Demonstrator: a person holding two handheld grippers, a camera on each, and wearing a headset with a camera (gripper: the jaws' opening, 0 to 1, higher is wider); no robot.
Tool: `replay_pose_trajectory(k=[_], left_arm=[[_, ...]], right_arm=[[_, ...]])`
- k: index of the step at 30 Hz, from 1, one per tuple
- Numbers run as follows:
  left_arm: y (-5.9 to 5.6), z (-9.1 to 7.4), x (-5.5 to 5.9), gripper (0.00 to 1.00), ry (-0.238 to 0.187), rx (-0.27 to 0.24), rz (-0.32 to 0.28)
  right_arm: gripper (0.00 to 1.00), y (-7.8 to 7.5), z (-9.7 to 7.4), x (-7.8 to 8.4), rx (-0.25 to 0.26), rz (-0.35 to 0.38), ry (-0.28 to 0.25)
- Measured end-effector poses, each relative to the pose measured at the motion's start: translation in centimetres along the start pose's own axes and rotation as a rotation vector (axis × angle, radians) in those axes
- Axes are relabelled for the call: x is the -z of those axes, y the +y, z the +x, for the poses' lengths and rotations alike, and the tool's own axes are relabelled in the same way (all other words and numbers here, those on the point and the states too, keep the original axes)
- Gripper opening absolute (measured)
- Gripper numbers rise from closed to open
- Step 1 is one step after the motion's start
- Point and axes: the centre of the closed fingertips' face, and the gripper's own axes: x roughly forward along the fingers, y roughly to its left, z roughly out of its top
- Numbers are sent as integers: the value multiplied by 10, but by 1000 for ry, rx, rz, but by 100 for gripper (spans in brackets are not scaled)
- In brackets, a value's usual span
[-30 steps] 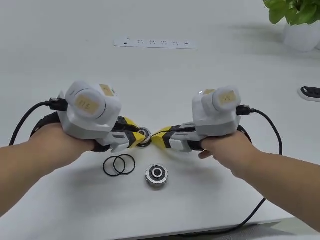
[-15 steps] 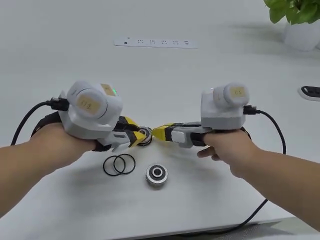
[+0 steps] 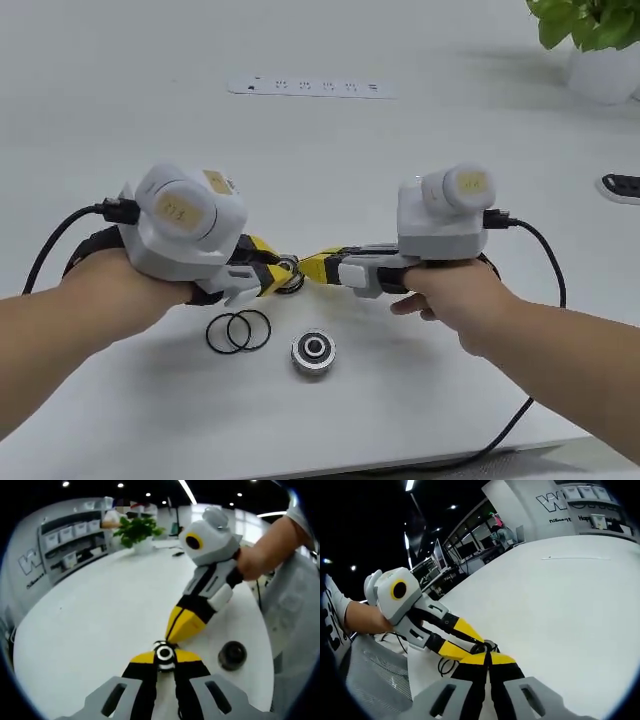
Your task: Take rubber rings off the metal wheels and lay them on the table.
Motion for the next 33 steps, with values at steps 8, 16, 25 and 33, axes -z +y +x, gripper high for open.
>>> replay_pose_trajectory(k=[8, 16, 25, 33], left_arm=[[1, 0, 0, 12, 1, -2, 0], [0, 0, 0, 12, 1, -2, 0], [0, 1, 0, 12, -1, 0, -4], [0, 1, 0, 13, -6, 9, -2]], right_arm=[[0, 2, 2, 0, -11, -7, 3], [0, 11, 5, -4, -48, -17, -14], [0, 5, 6, -2, -30, -37, -4], [0, 4, 5, -2, -29, -20, -7]])
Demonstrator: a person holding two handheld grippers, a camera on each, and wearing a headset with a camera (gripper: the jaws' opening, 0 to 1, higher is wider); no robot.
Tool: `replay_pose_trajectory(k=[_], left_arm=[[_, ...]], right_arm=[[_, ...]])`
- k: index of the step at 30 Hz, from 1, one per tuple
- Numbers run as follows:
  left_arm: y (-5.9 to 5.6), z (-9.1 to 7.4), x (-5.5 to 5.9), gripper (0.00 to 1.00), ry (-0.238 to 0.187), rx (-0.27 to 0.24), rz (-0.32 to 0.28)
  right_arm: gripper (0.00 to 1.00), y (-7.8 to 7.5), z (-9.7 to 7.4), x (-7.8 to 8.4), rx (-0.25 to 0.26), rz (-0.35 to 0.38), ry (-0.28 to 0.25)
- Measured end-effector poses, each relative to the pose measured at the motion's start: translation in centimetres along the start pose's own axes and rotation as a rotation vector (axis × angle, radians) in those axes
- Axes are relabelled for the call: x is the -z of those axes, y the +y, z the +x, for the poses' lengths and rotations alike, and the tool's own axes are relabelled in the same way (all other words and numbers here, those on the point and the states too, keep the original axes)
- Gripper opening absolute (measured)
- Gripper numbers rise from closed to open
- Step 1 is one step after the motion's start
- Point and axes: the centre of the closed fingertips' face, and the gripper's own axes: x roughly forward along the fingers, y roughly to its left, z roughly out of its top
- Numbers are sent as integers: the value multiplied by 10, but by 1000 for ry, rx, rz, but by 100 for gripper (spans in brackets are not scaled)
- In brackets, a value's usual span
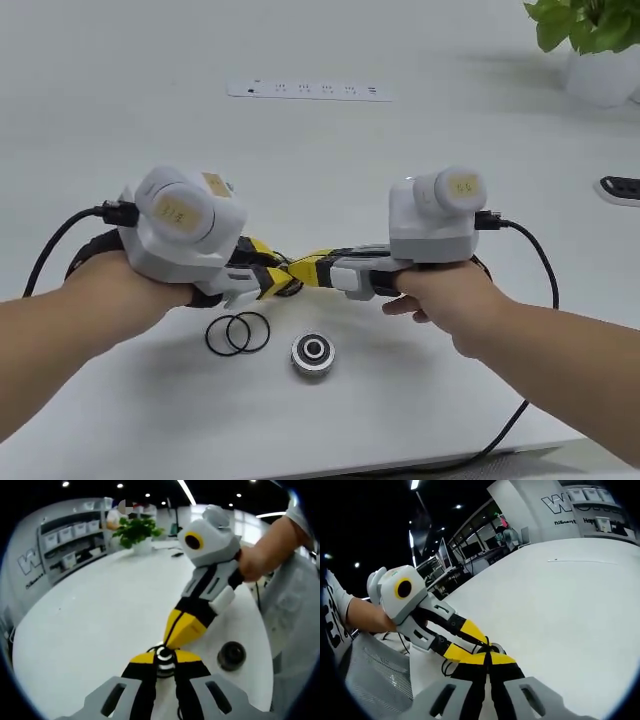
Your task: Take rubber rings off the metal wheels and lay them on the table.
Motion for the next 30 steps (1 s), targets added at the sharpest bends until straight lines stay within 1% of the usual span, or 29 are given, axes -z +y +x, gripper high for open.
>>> replay_pose_trajectory(k=[2, 8, 13, 16, 19, 22, 25, 30], left_arm=[[0, 0, 0, 13, 1, 4, -4], [0, 0, -1, 14, -1, 12, -43], [-1, -2, -1, 14, 0, 9, -38], [0, -5, -5, 16, -9, 5, -38], [1, -8, -7, 19, -20, 2, -49], [1, -10, -6, 20, -20, 3, -48], [0, -14, -6, 22, -20, 3, -43], [0, -21, -11, 24, -38, 2, -45]], right_arm=[[0, 0, 0, -1, 1, -1, -1], [0, 0, -1, -1, 2, -7, -2], [0, 0, -2, -4, 5, -5, -12], [0, 0, -3, -6, 4, 2, -19], [0, 4, -4, -8, 2, 5, -25], [0, 6, -5, -10, 0, 6, -30], [0, 8, -5, -11, -3, 8, -35], [0, 10, -6, -13, -10, 10, -40]])
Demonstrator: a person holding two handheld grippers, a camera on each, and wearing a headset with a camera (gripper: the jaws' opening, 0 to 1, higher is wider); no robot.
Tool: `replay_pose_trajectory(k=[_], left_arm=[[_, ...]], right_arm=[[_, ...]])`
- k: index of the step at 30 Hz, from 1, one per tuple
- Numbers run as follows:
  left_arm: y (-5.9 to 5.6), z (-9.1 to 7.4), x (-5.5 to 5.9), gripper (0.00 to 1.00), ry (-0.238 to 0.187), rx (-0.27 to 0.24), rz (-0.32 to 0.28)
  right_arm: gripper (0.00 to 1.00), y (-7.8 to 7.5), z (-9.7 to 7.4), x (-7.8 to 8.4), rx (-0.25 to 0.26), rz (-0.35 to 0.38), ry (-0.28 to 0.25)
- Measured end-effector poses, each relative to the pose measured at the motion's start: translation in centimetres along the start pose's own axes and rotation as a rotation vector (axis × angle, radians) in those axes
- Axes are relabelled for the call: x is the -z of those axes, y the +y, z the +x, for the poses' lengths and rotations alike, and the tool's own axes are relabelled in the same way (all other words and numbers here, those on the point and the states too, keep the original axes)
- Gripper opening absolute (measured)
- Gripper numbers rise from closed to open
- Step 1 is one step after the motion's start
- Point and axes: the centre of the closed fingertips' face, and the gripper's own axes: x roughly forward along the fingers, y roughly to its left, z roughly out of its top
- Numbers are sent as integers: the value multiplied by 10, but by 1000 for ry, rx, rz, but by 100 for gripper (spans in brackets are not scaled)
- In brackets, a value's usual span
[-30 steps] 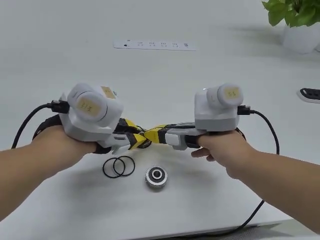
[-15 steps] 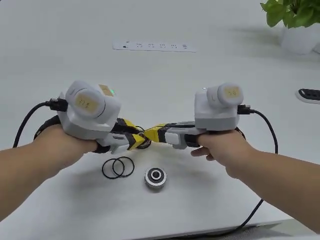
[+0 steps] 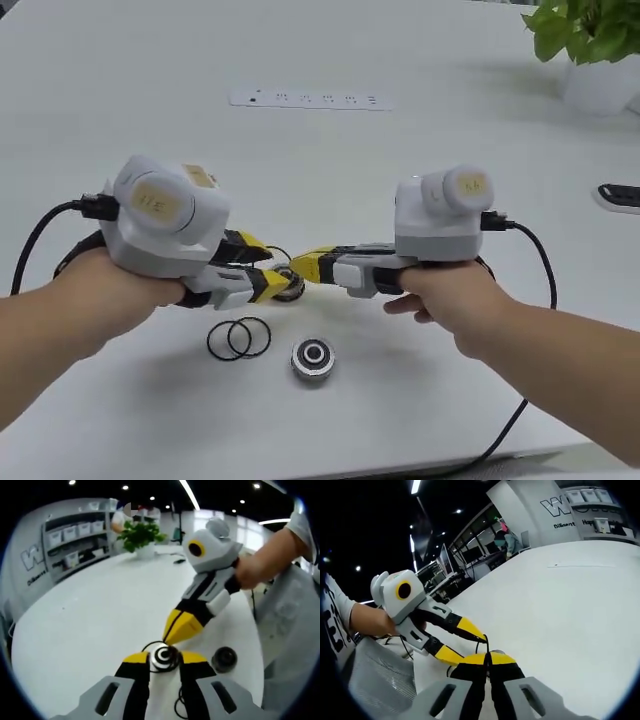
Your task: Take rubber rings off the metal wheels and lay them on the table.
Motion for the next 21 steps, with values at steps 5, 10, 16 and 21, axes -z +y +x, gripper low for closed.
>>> replay_pose_trajectory(k=[5, 10, 16, 21], left_arm=[[-1, -6, -2, 25, -13, 2, -10], [-1, -12, -4, 28, -22, 0, -10], [-6, -18, -5, 31, -34, 8, -9], [-11, -25, -7, 33, -47, 15, -7]], right_arm=[[0, 4, -1, -4, -8, 3, -9], [0, 9, -2, -4, -18, 3, -10], [0, 13, -2, -5, -28, 4, -11], [0, 15, -3, -6, -32, 5, -14]])
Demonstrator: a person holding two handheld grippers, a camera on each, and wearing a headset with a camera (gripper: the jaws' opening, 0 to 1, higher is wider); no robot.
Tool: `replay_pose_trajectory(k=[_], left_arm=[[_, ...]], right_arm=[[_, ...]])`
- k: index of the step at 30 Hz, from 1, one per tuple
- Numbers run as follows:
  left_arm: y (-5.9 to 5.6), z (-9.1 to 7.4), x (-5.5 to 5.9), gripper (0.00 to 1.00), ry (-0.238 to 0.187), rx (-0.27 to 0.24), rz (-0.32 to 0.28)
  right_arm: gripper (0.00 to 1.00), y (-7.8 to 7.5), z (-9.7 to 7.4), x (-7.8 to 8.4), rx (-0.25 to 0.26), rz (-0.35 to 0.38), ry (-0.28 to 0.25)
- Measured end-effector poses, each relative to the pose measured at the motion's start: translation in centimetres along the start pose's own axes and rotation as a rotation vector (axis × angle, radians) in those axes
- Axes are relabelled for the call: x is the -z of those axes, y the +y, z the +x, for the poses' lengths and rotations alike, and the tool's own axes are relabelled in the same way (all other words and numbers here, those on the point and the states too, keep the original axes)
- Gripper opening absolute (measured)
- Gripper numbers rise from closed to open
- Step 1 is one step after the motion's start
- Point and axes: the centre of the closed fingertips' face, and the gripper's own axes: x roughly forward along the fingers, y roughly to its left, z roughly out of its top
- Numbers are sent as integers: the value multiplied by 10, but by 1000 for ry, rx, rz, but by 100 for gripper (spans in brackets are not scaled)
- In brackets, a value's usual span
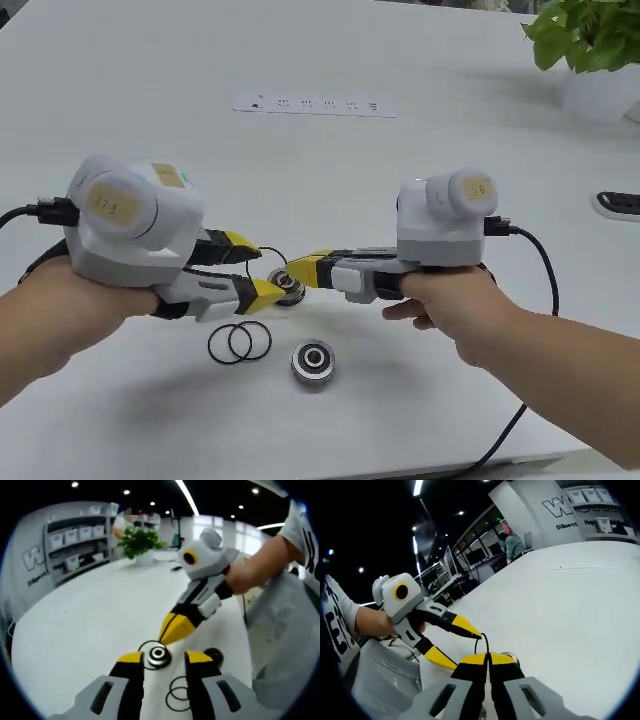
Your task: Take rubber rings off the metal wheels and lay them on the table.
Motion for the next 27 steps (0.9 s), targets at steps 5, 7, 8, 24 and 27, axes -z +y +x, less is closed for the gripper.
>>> replay_pose_trajectory(k=[5, 7, 8, 24, 27], left_arm=[[-1, -7, -3, 35, -17, -1, -1], [-1, -10, -5, 36, -25, -4, 0], [-1, -11, -5, 36, -28, -5, 0], [1, -33, 12, 46, -13, -19, 32], [1, -37, 15, 48, -15, -23, 26]], right_arm=[[0, 2, 0, 0, -2, 0, -1], [0, 3, 0, -1, -4, 0, -1], [0, 4, 0, -1, -5, -1, -1], [0, 5, 1, 1, -15, 9, 6], [0, 6, 2, 2, -18, 14, 10]])
